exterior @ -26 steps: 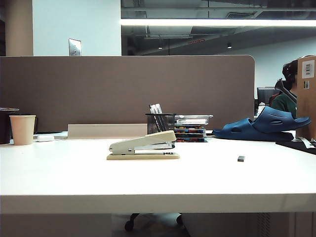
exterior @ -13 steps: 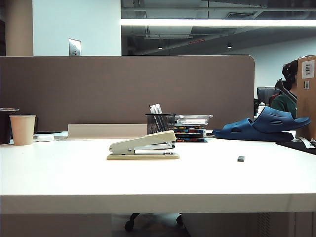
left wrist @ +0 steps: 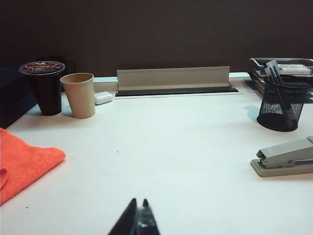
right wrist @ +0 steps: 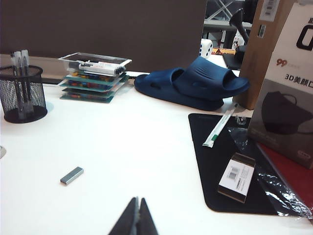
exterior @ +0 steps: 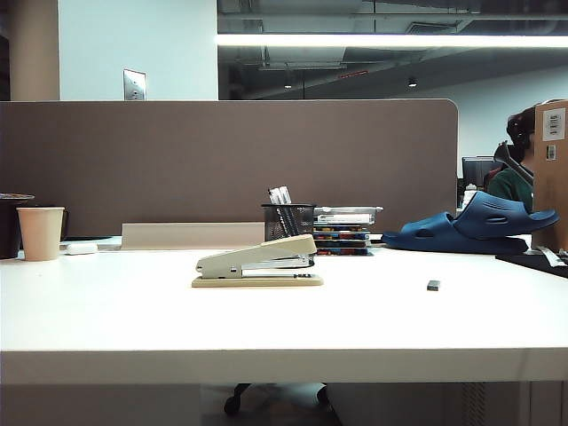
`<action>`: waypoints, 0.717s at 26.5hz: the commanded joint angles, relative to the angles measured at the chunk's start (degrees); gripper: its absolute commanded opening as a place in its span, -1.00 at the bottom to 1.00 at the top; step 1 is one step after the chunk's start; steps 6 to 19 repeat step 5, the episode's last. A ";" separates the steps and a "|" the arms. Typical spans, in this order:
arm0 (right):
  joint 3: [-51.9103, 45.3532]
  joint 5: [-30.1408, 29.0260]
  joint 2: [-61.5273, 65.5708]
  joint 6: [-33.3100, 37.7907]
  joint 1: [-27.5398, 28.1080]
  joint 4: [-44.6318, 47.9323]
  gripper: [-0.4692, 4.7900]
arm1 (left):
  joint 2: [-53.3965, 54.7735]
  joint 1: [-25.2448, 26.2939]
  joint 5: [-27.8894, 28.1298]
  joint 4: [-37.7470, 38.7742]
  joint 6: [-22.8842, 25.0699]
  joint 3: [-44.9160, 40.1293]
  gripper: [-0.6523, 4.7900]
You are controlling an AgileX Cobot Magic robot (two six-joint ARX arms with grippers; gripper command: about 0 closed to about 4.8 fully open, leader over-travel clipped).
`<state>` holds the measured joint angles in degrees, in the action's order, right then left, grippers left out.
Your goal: Press the stapler down.
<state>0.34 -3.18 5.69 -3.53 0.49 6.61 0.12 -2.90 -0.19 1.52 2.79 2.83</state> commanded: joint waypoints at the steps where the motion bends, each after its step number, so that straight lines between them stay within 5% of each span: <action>1: 0.20 0.09 0.07 -0.13 -0.07 0.48 -0.86 | 0.00 0.09 -0.02 -0.31 -0.22 0.15 -0.78; 19: 0.20 0.09 0.07 -0.11 -0.07 0.48 -0.86 | 0.00 0.09 -0.02 -0.31 -0.22 0.15 -0.78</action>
